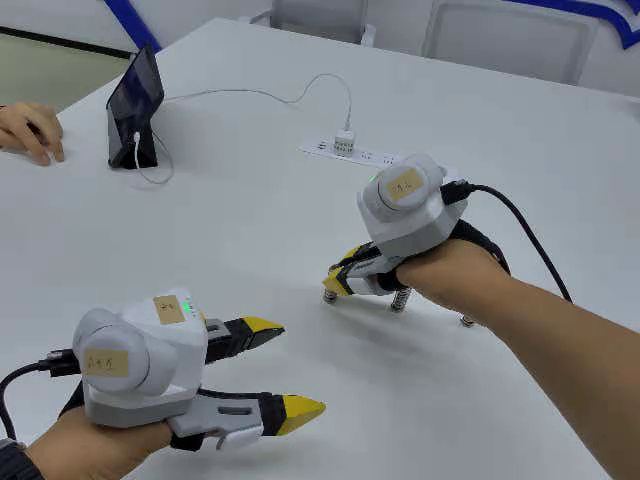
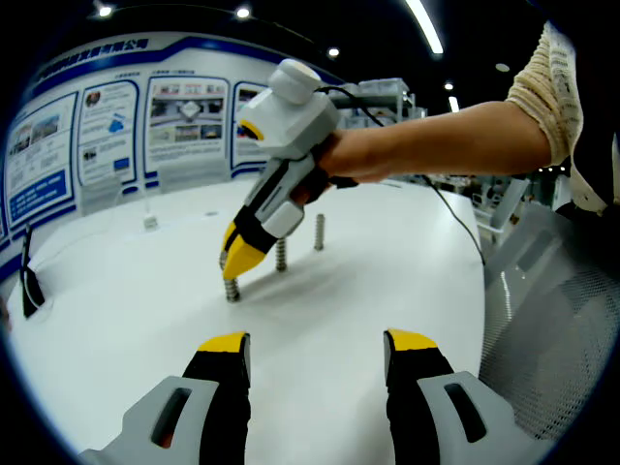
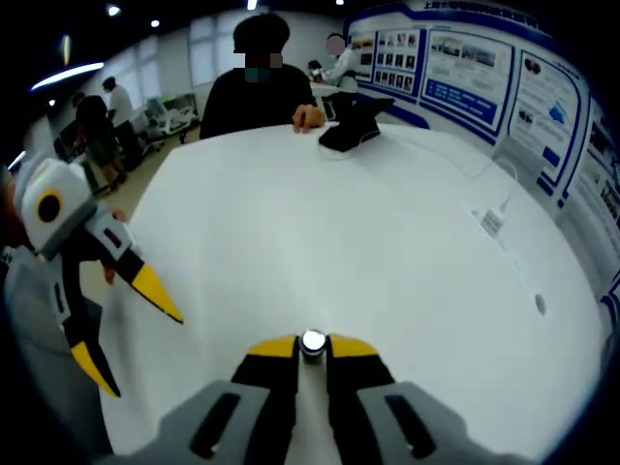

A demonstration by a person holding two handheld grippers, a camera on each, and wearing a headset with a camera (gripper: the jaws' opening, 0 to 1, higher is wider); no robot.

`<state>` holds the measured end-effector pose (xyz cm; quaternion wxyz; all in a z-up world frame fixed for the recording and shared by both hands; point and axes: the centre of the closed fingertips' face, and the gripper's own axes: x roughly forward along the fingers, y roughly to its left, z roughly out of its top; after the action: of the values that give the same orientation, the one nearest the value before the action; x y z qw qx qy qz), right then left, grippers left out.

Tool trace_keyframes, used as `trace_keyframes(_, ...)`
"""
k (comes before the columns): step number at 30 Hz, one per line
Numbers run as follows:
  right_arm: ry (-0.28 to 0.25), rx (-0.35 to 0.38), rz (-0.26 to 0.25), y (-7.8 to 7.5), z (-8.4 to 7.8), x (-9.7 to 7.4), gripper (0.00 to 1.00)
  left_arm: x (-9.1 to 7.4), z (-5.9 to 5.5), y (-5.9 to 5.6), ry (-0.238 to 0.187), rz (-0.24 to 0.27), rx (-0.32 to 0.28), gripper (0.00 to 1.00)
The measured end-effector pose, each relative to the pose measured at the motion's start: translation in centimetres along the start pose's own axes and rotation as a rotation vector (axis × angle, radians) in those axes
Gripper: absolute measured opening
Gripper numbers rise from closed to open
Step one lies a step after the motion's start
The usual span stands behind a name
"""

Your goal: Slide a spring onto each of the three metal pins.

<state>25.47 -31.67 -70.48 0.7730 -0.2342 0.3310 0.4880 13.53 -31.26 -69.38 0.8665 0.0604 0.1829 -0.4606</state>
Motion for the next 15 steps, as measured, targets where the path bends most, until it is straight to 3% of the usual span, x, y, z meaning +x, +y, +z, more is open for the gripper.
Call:
trace_keyframes(7, 0.006, -0.003, -0.004, 0.0, -0.3, -0.1, 0.13, 0.0, 0.2, 0.1, -0.005, 0.002, 0.001, 0.57)
trace_keyframes(15, -0.008, 0.003, -0.014, 0.7, -0.9, -1.5, 0.17, -0.1, 0.6, 0.5, -0.011, 0.008, 0.007, 0.57)
